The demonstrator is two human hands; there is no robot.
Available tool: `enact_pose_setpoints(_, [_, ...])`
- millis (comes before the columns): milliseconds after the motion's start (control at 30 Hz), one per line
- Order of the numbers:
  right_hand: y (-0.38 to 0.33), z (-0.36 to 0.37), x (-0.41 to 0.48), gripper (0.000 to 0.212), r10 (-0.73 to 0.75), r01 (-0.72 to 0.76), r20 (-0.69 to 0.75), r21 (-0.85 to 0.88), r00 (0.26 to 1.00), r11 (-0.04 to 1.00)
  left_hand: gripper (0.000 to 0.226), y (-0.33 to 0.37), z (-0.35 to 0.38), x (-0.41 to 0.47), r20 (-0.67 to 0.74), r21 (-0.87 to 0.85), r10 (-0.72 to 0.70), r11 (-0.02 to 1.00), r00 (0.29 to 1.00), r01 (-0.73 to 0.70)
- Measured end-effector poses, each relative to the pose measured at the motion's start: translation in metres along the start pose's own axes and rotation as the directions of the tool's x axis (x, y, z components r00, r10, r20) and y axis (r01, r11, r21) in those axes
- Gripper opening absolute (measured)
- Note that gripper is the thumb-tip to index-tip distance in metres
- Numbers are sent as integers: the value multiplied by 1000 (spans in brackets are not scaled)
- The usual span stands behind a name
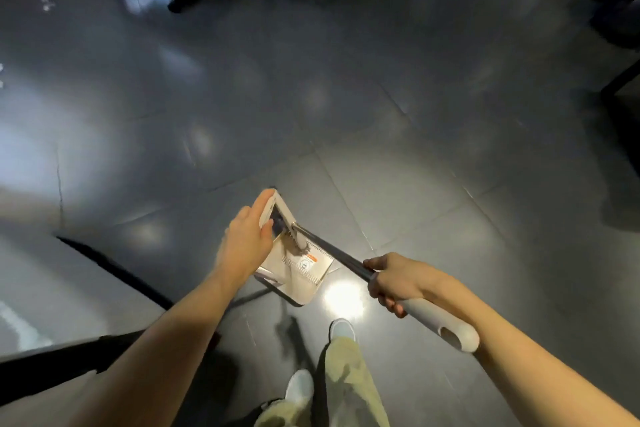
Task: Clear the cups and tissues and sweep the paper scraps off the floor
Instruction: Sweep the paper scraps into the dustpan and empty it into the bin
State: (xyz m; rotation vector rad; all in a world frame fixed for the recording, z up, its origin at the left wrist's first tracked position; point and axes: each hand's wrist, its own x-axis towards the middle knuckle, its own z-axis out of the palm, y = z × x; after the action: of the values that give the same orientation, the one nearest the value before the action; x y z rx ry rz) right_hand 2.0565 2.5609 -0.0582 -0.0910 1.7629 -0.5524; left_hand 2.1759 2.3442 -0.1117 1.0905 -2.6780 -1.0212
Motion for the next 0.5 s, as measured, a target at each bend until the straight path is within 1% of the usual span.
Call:
enact_pose_setpoints(100, [-51, -28, 13, 38, -70, 69, -13, -90, 997, 994, 52, 0, -24, 21, -127, -25, -100, 995, 987, 98])
enact_pose_setpoints(233, [-134, -55, 39, 26, -147, 149, 23, -167, 989, 975, 52, -9, -63, 57, -303, -87, -203, 979, 931, 185])
enact_pose_setpoints(367, [-229, -46, 74, 22, -240, 255, 88, -252, 967, 934, 50, -30, -110, 93, -466, -173, -269, 962, 843, 211])
enact_pose_setpoints(500, [-334, -13, 125, 25, -310, 341, 146, -299, 939, 891, 50, -66, -165, 141, -553, -274, -388, 920, 737, 279])
